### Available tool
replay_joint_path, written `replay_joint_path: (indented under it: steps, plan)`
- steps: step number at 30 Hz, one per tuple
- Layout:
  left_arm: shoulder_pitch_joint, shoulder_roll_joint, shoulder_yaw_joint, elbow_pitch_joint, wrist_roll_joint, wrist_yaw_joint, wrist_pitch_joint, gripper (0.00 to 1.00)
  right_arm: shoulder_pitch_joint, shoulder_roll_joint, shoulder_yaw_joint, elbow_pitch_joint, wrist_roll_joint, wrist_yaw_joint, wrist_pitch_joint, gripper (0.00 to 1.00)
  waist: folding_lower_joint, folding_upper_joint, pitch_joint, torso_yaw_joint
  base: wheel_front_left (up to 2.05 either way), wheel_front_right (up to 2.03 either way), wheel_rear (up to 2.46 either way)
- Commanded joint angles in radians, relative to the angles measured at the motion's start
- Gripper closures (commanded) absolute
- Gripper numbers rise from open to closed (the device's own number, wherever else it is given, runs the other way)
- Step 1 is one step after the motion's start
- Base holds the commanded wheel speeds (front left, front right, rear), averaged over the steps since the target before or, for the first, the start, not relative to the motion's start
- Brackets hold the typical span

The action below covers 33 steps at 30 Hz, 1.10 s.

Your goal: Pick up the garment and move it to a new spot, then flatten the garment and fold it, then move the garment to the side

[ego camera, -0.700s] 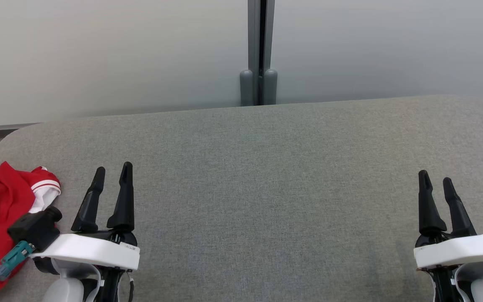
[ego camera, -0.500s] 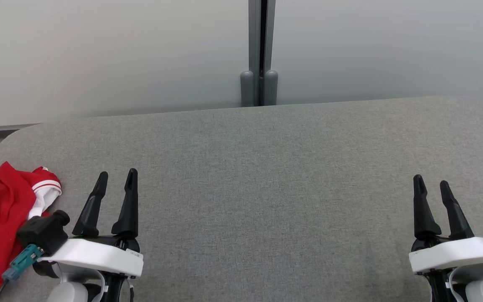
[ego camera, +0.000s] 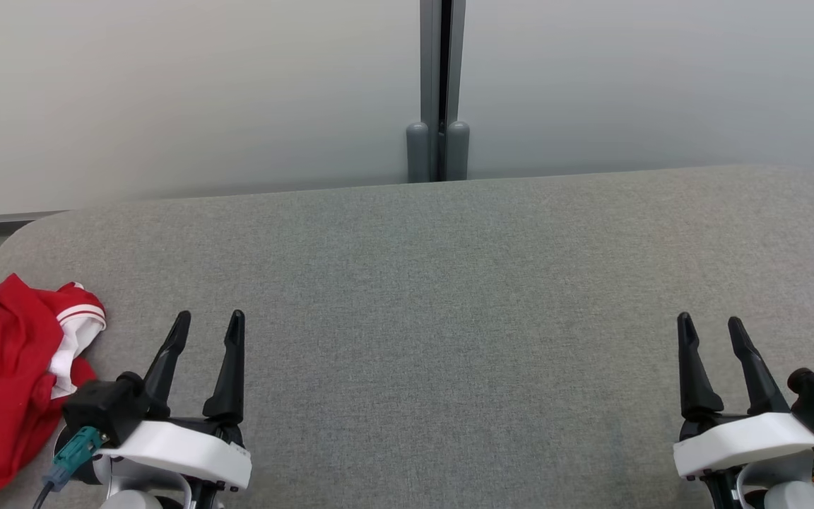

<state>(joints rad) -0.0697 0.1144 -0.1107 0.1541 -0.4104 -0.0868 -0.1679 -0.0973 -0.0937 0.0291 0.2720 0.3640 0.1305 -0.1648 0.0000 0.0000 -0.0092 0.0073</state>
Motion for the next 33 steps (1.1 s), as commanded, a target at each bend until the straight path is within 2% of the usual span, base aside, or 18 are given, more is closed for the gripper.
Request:
replay_joint_path:
  steps: [1, 19, 33]
  plan:
    - [-0.005, 0.009, 0.0, -0.002, 0.022, 0.006, -0.006, 0.0, -0.002, -0.004, 0.002, -0.003, -0.023, 0.0, -0.011, 0.0, 0.0, 0.0, 0.0, 0.0, 0.0, 0.0, 0.0]
    - [0.0, 0.008, -0.023, 0.087, 0.172, 0.032, -0.047, 0.0, 0.011, 0.006, -0.002, 0.044, -0.178, 0.0, -0.041, 0.0, 0.0, 0.0, -0.009, 0.01, 0.0, 0.0, 0.0]
    - [0.004, -0.008, -0.005, 0.137, 0.232, 0.019, -0.074, 0.0, 0.023, 0.022, -0.013, 0.062, -0.201, 0.0, -0.052, 0.0, 0.0, 0.0, -0.007, 0.015, 0.0, 0.0, 0.0]
